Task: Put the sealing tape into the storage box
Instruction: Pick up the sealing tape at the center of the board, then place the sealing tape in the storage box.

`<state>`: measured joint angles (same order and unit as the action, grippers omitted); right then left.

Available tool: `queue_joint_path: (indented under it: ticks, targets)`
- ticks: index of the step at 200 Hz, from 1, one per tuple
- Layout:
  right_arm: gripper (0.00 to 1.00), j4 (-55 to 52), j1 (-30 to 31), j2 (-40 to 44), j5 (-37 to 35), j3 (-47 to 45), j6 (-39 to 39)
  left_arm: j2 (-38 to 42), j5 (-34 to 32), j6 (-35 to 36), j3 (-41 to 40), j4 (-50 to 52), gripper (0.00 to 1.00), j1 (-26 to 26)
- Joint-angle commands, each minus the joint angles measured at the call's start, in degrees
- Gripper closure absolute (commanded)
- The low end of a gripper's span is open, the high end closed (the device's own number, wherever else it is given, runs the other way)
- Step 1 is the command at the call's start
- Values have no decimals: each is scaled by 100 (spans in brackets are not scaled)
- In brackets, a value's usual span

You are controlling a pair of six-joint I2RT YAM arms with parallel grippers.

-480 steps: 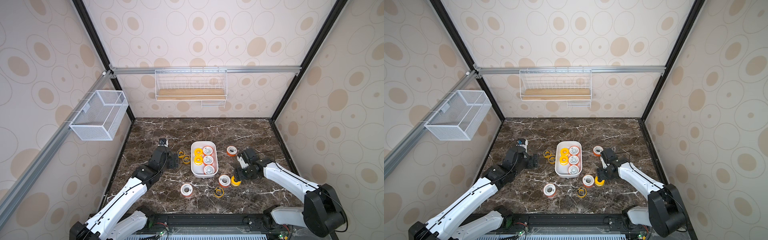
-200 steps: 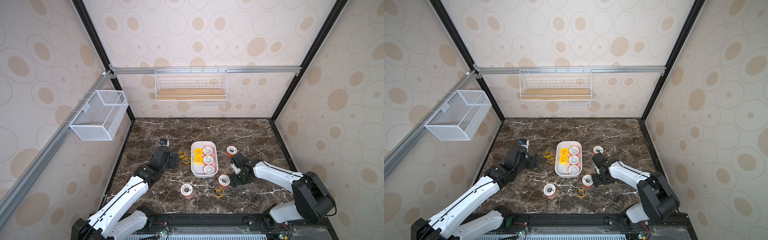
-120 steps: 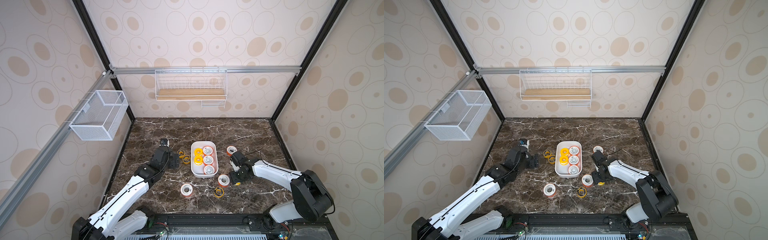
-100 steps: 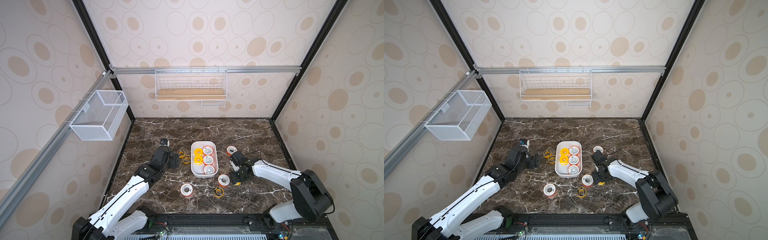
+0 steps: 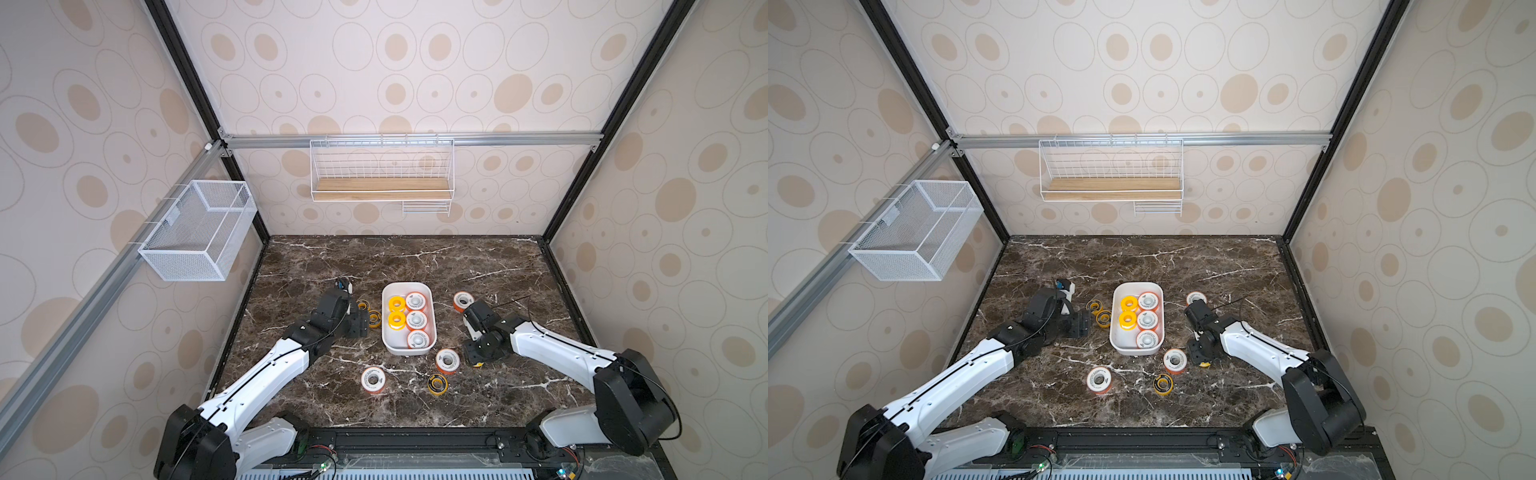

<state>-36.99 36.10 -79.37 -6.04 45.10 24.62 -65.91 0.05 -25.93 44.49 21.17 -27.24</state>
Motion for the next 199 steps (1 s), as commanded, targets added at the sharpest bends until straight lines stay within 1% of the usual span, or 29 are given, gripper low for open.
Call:
queue_joint_path:
  ticks: [1,22,45,58,78,84,113,140,167,187,199]
  targets:
    - [44,-257,16,153,-59,185,-28,-227,674,-74,129,-265,10,77]
    - [43,-286,18,262,45,299,-53,-514,912,-198,46,-518,14,78]
    - [43,-376,20,373,225,534,-121,-848,1054,-294,-20,-758,23,72]
    - [43,-397,20,420,293,671,-157,-979,1252,-337,-90,-999,26,78]
    - [42,-398,15,410,510,918,-235,-1161,1563,-395,-129,-1247,33,78]
    - [42,-393,13,386,597,992,-269,-1220,1669,-399,-133,-1316,37,74]
    - [41,-328,22,121,1218,1394,-479,-1522,2235,-426,-140,-1630,50,72]
    - [41,-223,54,-167,1733,1710,-571,-1746,2374,-464,-116,-1693,62,78]
    - [41,-179,260,-420,1886,2041,-698,-1863,2472,-478,-72,-1704,73,77]
    - [41,-164,411,-633,2019,2275,-776,-1916,2526,-508,-47,-1720,77,75]
    - [41,-135,490,-785,2106,2408,-806,-1939,2563,-530,-46,-1734,78,78]
